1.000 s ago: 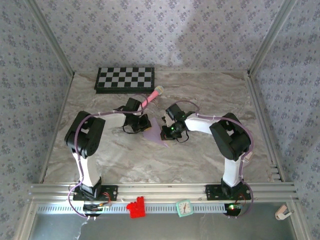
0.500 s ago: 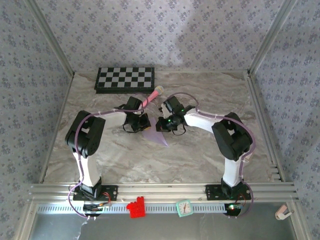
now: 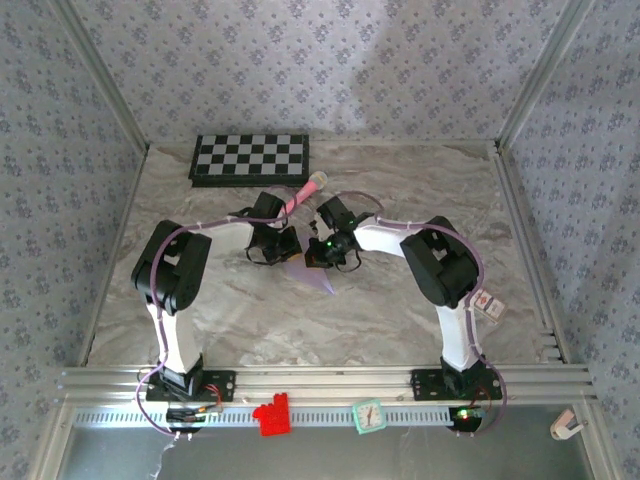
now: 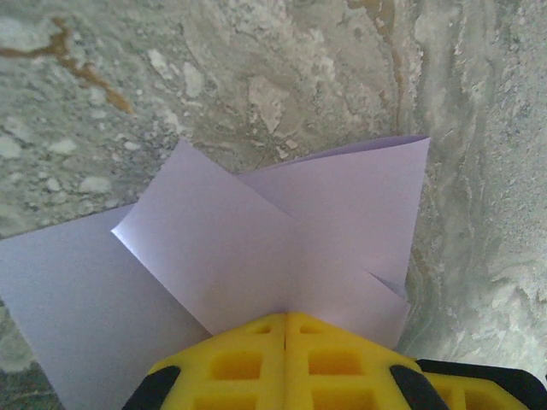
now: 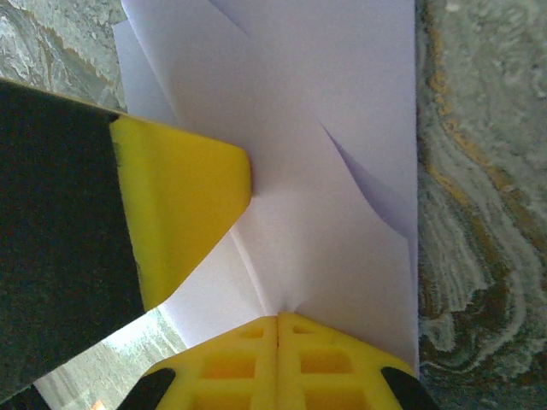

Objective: Fold a paper plane with a square sheet of paper (pick it up from the middle)
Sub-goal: Fourth fold the wing at the center of the table.

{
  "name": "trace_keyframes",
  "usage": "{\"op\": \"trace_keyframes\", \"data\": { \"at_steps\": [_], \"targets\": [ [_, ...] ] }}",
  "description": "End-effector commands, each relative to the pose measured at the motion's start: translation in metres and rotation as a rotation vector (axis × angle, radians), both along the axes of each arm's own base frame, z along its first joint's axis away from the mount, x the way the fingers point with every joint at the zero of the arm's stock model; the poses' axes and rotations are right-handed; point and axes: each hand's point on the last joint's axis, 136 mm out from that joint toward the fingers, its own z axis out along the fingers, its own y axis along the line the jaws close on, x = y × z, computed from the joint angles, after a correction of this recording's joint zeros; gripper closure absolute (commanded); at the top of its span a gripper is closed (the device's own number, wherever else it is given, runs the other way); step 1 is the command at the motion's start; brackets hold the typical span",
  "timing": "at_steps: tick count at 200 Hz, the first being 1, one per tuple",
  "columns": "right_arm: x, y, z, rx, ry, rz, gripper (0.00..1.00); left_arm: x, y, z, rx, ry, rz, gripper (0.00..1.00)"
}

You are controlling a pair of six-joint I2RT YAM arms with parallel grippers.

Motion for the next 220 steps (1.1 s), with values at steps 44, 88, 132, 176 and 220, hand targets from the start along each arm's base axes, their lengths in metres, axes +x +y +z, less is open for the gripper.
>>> {"op": "trace_keyframes", "data": {
  "at_steps": [44,88,132,176,220],
  "targets": [
    [-0.028,-0.016,-0.011,-0.037,0.088,0.031,0.96,-0.027,0.04,-0.047,0.22,0.156,0.068,0.98],
    [-0.059,-0.039,-0.016,-0.061,0.141,0.047,0.96,-0.031,0.046,-0.054,0.243,0.178,0.078,1.0],
    [-0.075,-0.059,-0.015,-0.085,0.161,0.037,0.95,-0.031,0.047,-0.056,0.25,0.184,0.078,1.0],
    [-0.1,-0.08,-0.023,-0.134,0.198,0.037,0.95,-0.031,0.045,-0.054,0.243,0.183,0.073,1.0],
    [-0.121,-0.094,-0.022,-0.152,0.204,0.044,0.95,-0.026,0.037,-0.046,0.207,0.165,0.057,1.0]
  ]
}}
